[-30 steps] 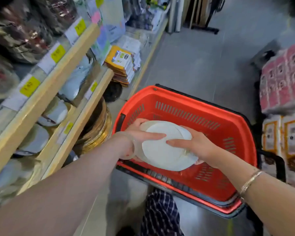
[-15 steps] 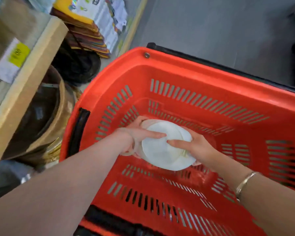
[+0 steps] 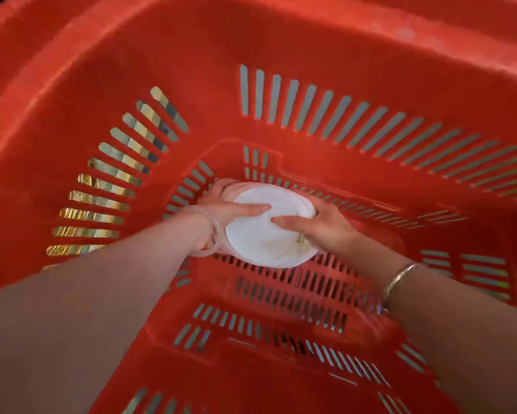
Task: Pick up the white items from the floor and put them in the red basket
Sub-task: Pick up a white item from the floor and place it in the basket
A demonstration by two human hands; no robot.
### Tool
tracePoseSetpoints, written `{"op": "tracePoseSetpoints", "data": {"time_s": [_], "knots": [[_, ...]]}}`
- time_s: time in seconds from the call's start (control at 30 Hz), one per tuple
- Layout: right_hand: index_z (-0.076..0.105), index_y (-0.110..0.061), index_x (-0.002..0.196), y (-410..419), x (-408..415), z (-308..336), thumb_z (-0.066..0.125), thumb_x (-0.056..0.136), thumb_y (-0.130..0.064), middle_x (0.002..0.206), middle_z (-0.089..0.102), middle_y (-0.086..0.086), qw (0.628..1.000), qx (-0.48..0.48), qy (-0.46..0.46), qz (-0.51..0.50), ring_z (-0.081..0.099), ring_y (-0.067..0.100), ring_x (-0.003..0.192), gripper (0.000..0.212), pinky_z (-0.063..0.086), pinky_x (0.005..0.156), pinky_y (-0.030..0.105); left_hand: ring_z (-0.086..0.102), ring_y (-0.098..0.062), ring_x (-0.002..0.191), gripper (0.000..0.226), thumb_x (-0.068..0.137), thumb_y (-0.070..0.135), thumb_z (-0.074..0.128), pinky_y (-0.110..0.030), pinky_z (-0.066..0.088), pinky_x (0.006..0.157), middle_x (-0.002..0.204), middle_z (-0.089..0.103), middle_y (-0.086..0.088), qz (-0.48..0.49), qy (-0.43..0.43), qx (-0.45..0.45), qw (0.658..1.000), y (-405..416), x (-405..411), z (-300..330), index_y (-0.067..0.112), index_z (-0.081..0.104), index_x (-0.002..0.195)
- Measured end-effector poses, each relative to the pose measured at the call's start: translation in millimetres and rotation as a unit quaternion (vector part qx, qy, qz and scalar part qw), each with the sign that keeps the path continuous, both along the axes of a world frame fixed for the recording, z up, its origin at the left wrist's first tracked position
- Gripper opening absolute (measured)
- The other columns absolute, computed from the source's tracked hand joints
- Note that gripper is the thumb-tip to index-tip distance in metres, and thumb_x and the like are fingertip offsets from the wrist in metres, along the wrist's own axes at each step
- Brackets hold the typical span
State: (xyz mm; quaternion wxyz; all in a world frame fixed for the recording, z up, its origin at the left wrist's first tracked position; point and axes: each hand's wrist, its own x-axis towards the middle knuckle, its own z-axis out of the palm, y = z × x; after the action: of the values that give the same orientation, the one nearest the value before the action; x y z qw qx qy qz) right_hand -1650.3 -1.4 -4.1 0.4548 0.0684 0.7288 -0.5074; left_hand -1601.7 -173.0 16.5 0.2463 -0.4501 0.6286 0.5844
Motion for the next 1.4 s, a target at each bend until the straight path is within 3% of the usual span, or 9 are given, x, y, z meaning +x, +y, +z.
{"op": "tracePoseSetpoints", "data": {"time_s": [0.17,0.33,0.5,0.67,0.87,1.0,1.1,1.23,1.4], "knots": [[0.064,-0.032,0.113,-2,-7,-14,0.081,0.071,-0.027,0.097,0.072,-0.009,1.000,-0.010,-0.021,-0.010,0.069,0.010,0.086,0.046,0.054,0.062,0.023,0.058,-0.014,0.086,0.068,0.063,0.030,0.085,-0.037,0.056,0.064,0.107,0.054,0.012,-0.017,0.024,-0.010,1.000,-9,-8,-14,0.037,0.048,0.120],[0.057,-0.032,0.119,-5,-12,-14,0.076,0.076,-0.030,0.097,0.066,-0.015,0.999,0.006,0.002,-0.031,0.066,0.004,0.083,0.047,0.055,0.060,0.020,0.052,-0.016,0.115,0.072,0.066,0.028,0.083,-0.035,0.046,0.098,0.127,0.053,0.005,-0.057,0.092,-0.073,0.991,-9,-19,-23,0.028,0.047,0.129],[0.041,-0.015,0.133,-21,-15,0,0.069,0.080,-0.044,0.116,0.060,0.001,0.990,0.108,0.056,0.065,0.061,0.021,0.098,0.066,0.050,0.059,0.024,0.045,-0.014,0.118,0.077,0.075,0.026,0.077,-0.007,0.028,0.078,0.136,0.046,-0.003,-0.071,0.113,-0.114,0.984,-10,-19,-18,0.024,0.036,0.140],[0.037,-0.009,0.135,-27,-11,27,0.068,0.080,-0.047,0.125,0.059,0.011,0.975,0.191,0.092,0.066,0.055,0.031,0.118,0.074,0.044,0.098,0.039,0.047,-0.027,0.125,0.089,0.067,0.036,0.080,-0.031,0.037,0.105,0.136,0.048,-0.011,-0.088,0.067,-0.127,0.986,-12,-14,15,0.022,0.033,0.141],[0.047,-0.014,0.134,-28,9,102,0.069,0.081,-0.042,0.127,0.059,0.006,0.969,0.190,0.137,0.072,0.056,0.029,0.115,0.064,0.045,0.084,0.031,0.051,-0.026,0.119,0.066,0.077,0.028,0.074,-0.033,0.039,0.101,0.128,0.053,-0.009,-0.093,0.063,-0.134,0.985,-16,14,88,0.012,0.042,0.133],[0.049,-0.018,0.132,-51,24,157,0.069,0.081,-0.043,0.113,0.060,0.002,0.978,0.128,0.154,0.056,0.057,0.024,0.092,0.060,0.047,0.061,0.025,0.053,-0.022,0.111,0.057,0.080,0.027,0.071,-0.028,0.038,0.092,0.120,0.056,-0.008,0.014,0.079,-0.101,0.992,-15,33,145,0.009,0.046,0.128],[0.052,-0.026,0.122,-76,41,213,0.067,0.084,-0.039,0.100,0.057,-0.008,0.990,0.056,0.124,0.029,0.061,0.022,0.097,0.042,0.056,0.073,0.042,0.052,-0.017,0.090,0.051,0.080,0.025,0.072,-0.026,0.040,0.076,0.099,0.054,-0.006,0.135,0.123,-0.060,0.981,-19,52,194,0.010,0.049,0.123],[0.058,-0.026,0.093,-96,75,271,0.068,0.083,-0.037,0.086,0.056,-0.014,0.986,0.009,0.150,0.074,0.065,0.028,0.098,0.018,0.054,0.085,0.055,0.059,-0.024,0.099,0.045,0.074,0.035,0.076,-0.042,0.049,0.094,0.102,0.055,-0.001,0.233,0.129,-0.054,0.962,-30,104,246,0.020,0.055,0.111],[0.059,-0.020,0.105,-149,155,328,0.064,0.085,-0.041,0.097,0.061,0.000,0.971,-0.007,0.140,0.196,0.064,0.025,0.086,0.030,0.055,0.079,0.057,0.060,-0.024,0.086,0.022,0.079,0.031,0.072,-0.030,0.048,0.078,0.098,0.063,-0.008,0.376,0.139,-0.055,0.915,-55,215,289,0.026,0.051,0.080]]}}
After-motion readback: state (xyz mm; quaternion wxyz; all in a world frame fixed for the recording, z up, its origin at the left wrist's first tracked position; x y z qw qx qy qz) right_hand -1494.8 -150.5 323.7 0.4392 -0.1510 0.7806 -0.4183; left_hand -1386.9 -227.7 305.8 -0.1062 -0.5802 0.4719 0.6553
